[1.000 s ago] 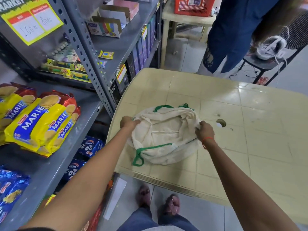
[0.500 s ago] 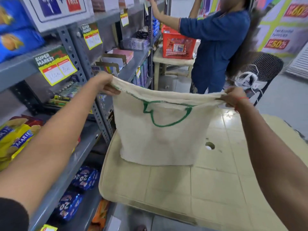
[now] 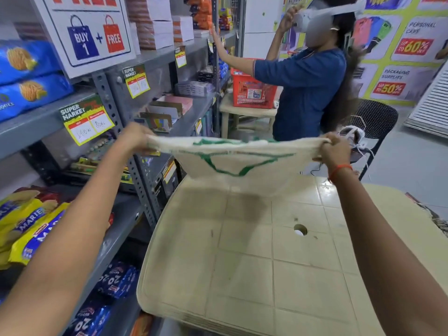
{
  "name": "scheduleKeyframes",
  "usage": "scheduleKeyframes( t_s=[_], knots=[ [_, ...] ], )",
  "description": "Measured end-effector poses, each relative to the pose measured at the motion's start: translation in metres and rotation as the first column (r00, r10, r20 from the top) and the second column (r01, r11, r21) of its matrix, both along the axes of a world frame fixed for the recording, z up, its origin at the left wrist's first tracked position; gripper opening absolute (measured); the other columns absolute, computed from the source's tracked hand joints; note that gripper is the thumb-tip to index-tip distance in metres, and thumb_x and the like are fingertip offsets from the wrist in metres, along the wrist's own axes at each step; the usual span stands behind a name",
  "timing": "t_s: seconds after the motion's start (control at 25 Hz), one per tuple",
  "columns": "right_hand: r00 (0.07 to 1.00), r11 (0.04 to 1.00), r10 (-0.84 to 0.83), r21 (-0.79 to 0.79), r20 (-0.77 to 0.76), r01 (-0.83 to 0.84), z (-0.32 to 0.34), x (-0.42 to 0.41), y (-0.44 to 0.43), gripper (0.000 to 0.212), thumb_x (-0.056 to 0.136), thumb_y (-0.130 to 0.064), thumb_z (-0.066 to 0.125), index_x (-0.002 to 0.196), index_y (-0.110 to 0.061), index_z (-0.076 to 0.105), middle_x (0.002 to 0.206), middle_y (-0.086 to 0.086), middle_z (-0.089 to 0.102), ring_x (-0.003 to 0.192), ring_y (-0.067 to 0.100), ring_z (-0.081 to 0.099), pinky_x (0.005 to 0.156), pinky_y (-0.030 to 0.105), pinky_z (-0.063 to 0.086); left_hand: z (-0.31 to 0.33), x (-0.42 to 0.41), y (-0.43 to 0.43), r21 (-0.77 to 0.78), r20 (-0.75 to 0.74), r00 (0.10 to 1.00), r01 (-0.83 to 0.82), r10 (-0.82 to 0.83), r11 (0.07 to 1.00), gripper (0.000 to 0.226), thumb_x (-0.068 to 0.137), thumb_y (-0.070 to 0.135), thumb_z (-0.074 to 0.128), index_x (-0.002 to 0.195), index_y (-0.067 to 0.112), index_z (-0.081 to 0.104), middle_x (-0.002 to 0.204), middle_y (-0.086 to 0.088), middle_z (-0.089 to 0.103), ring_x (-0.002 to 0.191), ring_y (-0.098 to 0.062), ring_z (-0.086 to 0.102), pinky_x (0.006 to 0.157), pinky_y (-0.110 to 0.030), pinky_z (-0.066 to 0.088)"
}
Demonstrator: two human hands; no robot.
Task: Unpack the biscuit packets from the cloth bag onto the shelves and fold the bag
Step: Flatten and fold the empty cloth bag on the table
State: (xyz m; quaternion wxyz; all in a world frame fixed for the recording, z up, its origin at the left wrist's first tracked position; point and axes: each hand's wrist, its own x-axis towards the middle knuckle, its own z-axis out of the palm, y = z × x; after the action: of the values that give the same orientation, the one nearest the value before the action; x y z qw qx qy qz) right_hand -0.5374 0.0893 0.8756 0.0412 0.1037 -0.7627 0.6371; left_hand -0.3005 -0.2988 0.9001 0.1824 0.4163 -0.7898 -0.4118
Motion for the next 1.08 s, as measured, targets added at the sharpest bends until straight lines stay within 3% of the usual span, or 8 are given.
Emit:
scheduleKeyframes(
  t_s=[0.12, 0.32, 0.52, 0.64, 0.76, 0.88, 0.96, 1.08],
  knots=[
    [0.895, 0.939, 0.167, 0.21, 0.413, -0.272, -0.058, 0.012, 0.031, 0.036, 0.092, 0.007, 0.035, 0.122, 0.0, 0.053, 0.096, 0.019, 0.056, 0.073, 0.027, 0.059, 0.043, 0.024, 0.056, -0.058, 0.03, 0.014, 0.066, 0.438, 0.878, 0.184, -0.194, 0.981, 0.02, 0.085, -0.015, 0.05, 0.087, -0.004, 0.067, 0.063, -0.012, 0.064, 0.051, -0.022, 0.063, 0.043, -0.026, 0.055],
    [0.596, 0.736, 0.173, 0.3, 0.784, -0.607, -0.142, 0.039, 0.08, 0.026, 0.096, -0.002, 0.043, 0.117, 0.01, 0.054, 0.08, 0.016, 0.068, 0.065, 0.02, 0.069, 0.051, 0.026, 0.061, -0.146, 0.068, 0.043, 0.404, 0.662, 0.619, 0.181, -0.423, 0.897, 0.029, 0.093, -0.011, 0.035, 0.087, -0.005, 0.062, 0.053, -0.01, 0.067, 0.039, -0.011, 0.063, 0.041, -0.019, 0.053],
    [0.298, 0.773, 0.138, 0.086, 0.944, -0.629, -0.182, 0.051, 0.105, 0.029, 0.094, -0.007, 0.052, 0.111, 0.016, 0.057, 0.09, 0.025, 0.074, 0.078, 0.027, 0.075, 0.063, 0.028, 0.063, -0.179, 0.084, 0.043, 0.541, 0.719, 0.444, 0.125, -0.534, 0.832, 0.023, 0.089, -0.001, 0.056, 0.109, -0.009, 0.065, 0.099, -0.023, 0.073, 0.088, -0.027, 0.073, 0.075, -0.031, 0.061],
    [0.291, 0.871, 0.199, -0.032, 0.936, -0.491, -0.193, 0.044, 0.105, 0.033, 0.089, -0.006, 0.056, 0.112, 0.017, 0.058, 0.103, 0.028, 0.071, 0.092, 0.03, 0.073, 0.067, 0.028, 0.063, -0.18, 0.075, 0.028, 0.666, 0.628, 0.513, 0.034, -0.585, 0.745, 0.024, 0.087, 0.004, 0.061, 0.107, -0.009, 0.065, 0.092, -0.022, 0.075, 0.076, -0.022, 0.074, 0.067, -0.027, 0.062],
    [0.388, 0.948, 0.205, -0.083, 0.899, -0.309, -0.201, 0.032, 0.094, 0.029, 0.087, -0.007, 0.061, 0.106, 0.014, 0.06, 0.087, 0.023, 0.074, 0.076, 0.028, 0.075, 0.056, 0.025, 0.061, -0.186, 0.054, 0.01, 0.785, 0.484, 0.717, -0.102, -0.502, 0.611, 0.028, 0.087, 0.01, 0.062, 0.108, -0.008, 0.062, 0.08, -0.019, 0.075, 0.059, -0.017, 0.073, 0.046, -0.021, 0.058],
    [0.536, 0.993, 0.116, -0.086, 0.836, -0.08, -0.209, 0.013, 0.078, 0.022, 0.083, -0.004, 0.063, 0.1, 0.009, 0.061, 0.102, 0.022, 0.066, 0.087, 0.029, 0.068, 0.063, 0.027, 0.062, -0.2, 0.019, -0.002, 0.841, 0.341, 0.908, -0.18, -0.241, 0.51, 0.024, 0.092, 0.014, 0.056, 0.1, -0.008, 0.063, 0.076, -0.022, 0.075, 0.058, -0.018, 0.074, 0.056, -0.027, 0.059],
    [0.598, 0.995, 0.081, -0.1, 0.798, -0.001, -0.215, -0.002, 0.065, 0.011, 0.083, -0.001, 0.06, 0.091, 0.007, 0.058, 0.115, 0.026, 0.059, 0.093, 0.03, 0.063, 0.079, 0.032, 0.061, -0.21, -0.008, -0.001, 0.857, 0.228, 0.968, -0.148, -0.106, 0.494, 0.021, 0.095, 0.012, 0.053, 0.095, -0.007, 0.062, 0.072, -0.024, 0.073, 0.056, -0.021, 0.073, 0.062, -0.029, 0.057],
    [0.598, 0.999, 0.042, -0.052, 0.801, 0.0, -0.225, -0.015, 0.045, 0.018, 0.087, -0.013, 0.062, 0.099, -0.001, 0.056, 0.115, 0.02, 0.05, 0.087, 0.03, 0.059, 0.073, 0.037, 0.061, -0.229, -0.041, 0.009, 0.848, 0.101, 0.995, -0.094, 0.015, 0.522, 0.028, 0.091, 0.019, 0.06, 0.108, 0.0, 0.048, 0.078, -0.025, 0.068, 0.071, -0.028, 0.073, 0.062, -0.032, 0.06]
  ],
)
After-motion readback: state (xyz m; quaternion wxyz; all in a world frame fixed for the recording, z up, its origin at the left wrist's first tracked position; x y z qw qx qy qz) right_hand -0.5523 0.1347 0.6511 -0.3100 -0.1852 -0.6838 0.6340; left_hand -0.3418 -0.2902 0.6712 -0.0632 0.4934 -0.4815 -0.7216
